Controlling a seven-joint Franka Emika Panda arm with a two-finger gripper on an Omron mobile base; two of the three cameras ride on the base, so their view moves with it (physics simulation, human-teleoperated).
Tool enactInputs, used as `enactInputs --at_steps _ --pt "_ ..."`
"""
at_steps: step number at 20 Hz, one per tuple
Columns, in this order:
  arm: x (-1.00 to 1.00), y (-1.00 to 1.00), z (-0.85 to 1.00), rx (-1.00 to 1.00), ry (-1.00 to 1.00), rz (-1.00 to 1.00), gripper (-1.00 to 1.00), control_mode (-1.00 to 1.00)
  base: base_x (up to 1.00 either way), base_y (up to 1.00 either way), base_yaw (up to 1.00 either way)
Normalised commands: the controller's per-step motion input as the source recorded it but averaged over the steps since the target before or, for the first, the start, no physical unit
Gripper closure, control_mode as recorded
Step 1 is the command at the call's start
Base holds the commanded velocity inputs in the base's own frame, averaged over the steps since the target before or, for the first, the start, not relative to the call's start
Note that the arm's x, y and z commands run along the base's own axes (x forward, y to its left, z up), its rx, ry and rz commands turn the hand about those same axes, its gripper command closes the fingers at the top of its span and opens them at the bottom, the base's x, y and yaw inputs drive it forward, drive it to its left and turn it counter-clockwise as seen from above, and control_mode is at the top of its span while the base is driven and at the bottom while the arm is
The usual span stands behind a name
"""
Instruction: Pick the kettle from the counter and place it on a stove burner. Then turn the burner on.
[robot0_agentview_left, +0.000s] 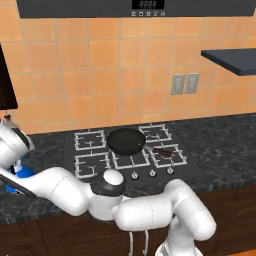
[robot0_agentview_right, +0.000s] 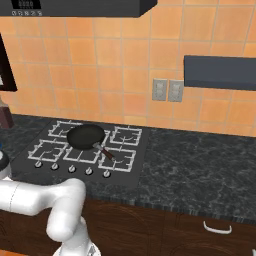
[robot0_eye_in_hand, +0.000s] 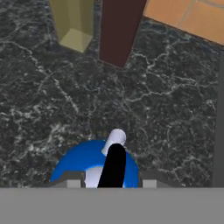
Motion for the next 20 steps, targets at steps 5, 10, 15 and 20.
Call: enactInputs --at_steps 5,10,15,20 --pt "-0.28 -0.76 -0.1 0.0 -0.08 -0.09 1.0 -1.0 0.0 0.0 0.0" --pt "-0.58 -0.99 0.08 0.0 -0.54 -0.11 1.0 -1.0 0.0 0.0 0.0" --pt "-0.33 -1.0 0.21 0.0 -0.63 -0.16 1.0 -1.0 0.0 0.0 0.0" --pt "0.05 -1.0 0.08 0.0 -0.38 -0.16 1.0 -1.0 0.0 0.0 0.0"
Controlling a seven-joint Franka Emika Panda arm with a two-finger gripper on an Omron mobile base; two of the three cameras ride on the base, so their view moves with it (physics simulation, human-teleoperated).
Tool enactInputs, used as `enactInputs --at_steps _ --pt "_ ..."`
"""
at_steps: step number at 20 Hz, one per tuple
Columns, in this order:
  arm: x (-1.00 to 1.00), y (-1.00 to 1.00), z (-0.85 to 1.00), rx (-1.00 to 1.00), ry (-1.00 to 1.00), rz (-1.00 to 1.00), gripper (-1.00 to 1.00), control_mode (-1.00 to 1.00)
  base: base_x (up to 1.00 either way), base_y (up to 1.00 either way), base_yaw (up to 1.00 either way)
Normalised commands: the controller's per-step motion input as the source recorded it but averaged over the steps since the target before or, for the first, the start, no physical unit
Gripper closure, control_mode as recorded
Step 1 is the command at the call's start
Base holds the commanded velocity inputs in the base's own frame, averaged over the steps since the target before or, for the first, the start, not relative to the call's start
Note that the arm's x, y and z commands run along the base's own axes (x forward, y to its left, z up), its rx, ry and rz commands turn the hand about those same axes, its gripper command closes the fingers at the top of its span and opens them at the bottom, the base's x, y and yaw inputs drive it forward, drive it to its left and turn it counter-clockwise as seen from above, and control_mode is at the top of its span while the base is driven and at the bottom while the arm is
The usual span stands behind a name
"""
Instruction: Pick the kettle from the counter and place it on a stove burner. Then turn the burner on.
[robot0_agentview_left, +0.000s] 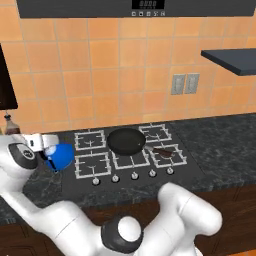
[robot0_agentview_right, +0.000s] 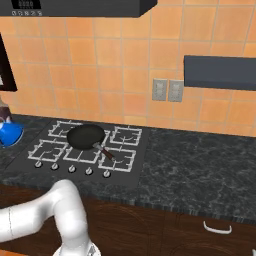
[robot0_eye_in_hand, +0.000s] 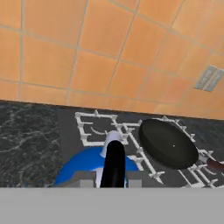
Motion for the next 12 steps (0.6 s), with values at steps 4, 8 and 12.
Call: enactInputs --at_steps 4,8,12 --pt "0.55 -0.91 0.24 0.15 -0.1 -0.03 1.0 -1.0 0.0 0.0 0.0" --pt "0.61 -0.27 0.1 0.03 0.25 0.02 1.0 -1.0 0.0 0.0 0.0" --pt "0.43 -0.31 0.1 0.02 0.27 0.02 1.0 -1.0 0.0 0.0 0.0"
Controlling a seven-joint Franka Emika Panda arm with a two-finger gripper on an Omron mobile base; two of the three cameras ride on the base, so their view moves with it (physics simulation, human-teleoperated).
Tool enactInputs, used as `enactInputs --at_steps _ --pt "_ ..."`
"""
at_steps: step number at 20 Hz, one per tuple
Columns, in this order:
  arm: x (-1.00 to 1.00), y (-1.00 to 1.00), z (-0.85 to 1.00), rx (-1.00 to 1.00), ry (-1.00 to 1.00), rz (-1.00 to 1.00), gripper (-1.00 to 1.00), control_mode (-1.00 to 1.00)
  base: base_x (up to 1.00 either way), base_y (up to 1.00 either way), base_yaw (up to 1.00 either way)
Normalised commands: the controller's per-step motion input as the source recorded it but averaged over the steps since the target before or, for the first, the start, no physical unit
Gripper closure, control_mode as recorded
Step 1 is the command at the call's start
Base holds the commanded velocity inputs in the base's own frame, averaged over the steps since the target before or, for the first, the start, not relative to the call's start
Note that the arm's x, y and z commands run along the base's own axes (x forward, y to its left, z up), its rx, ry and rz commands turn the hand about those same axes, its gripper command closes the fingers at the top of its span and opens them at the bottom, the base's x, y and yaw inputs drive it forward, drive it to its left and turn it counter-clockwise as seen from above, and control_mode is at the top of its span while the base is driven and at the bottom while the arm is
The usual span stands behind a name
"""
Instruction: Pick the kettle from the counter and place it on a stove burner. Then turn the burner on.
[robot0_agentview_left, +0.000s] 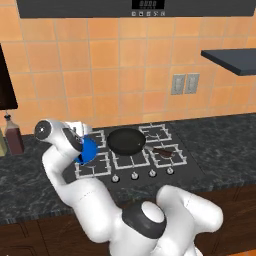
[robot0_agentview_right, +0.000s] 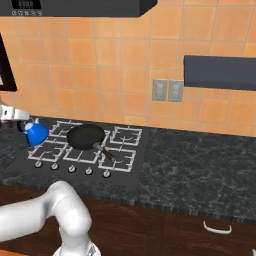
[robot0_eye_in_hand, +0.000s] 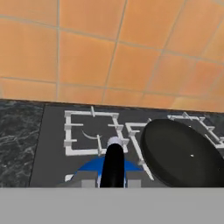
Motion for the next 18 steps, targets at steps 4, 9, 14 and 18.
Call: enactInputs --at_steps 4,9,14,18 --pt "0.37 -0.29 0.0 0.07 0.2 0.0 1.0 -1.0 0.0 0.0 0.0" --pt "0.06 -0.11 -0.15 0.09 0.01 0.0 1.0 -1.0 0.0 0.0 0.0" --pt "0.0 -0.05 -0.53 0.17 0.0 0.0 1.0 -1.0 0.0 0.0 0.0" --pt "0.0 -0.17 -0.4 0.04 -0.01 0.0 1.0 -1.0 0.0 0.0 0.0"
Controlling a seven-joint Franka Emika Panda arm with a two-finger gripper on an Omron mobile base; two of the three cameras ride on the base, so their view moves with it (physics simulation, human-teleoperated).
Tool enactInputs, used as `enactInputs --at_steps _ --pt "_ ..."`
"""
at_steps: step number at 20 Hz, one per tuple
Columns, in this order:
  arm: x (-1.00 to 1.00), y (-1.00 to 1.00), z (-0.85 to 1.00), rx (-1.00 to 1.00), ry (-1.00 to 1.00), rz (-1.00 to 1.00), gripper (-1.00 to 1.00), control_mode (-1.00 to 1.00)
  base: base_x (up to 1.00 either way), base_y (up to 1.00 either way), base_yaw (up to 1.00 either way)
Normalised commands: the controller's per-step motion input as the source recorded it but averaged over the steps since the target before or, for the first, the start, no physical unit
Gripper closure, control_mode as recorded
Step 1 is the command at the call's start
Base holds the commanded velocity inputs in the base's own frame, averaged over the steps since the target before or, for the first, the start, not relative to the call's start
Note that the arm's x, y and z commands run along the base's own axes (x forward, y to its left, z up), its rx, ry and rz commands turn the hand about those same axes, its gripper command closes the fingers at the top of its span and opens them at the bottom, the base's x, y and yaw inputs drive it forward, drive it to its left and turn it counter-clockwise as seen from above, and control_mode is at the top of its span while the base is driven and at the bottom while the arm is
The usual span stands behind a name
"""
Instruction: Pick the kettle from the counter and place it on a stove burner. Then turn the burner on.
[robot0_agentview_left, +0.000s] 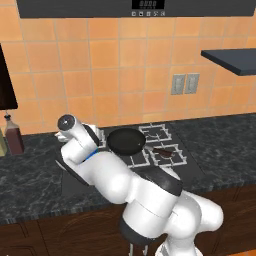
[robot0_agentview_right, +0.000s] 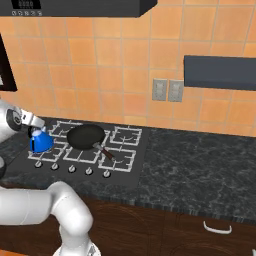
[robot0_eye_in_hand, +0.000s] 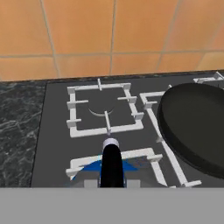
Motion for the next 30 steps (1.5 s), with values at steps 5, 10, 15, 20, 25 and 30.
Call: enactInputs --at_steps 5,10,15,20,25,30 --pt "0.06 -0.62 -0.04 0.01 -0.16 0.07 1.0 -1.0 0.0 0.0 0.0" --pt "0.05 0.0 -0.01 0.0 0.0 0.0 1.0 -1.0 0.0 0.0 0.0" --pt "0.03 0.05 -0.03 0.0 0.0 -0.01 1.0 -1.0 0.0 0.0 0.0" --pt "0.04 0.06 0.0 0.0 0.0 0.0 1.0 -1.0 0.0 0.0 0.0" --pt "0.0 0.0 0.0 0.0 0.0 0.0 -1.0 -1.0 0.0 0.0 0.0" --pt "0.0 0.02 0.26 0.0 0.0 0.0 -1.0 -1.0 0.0 0.0 0.0"
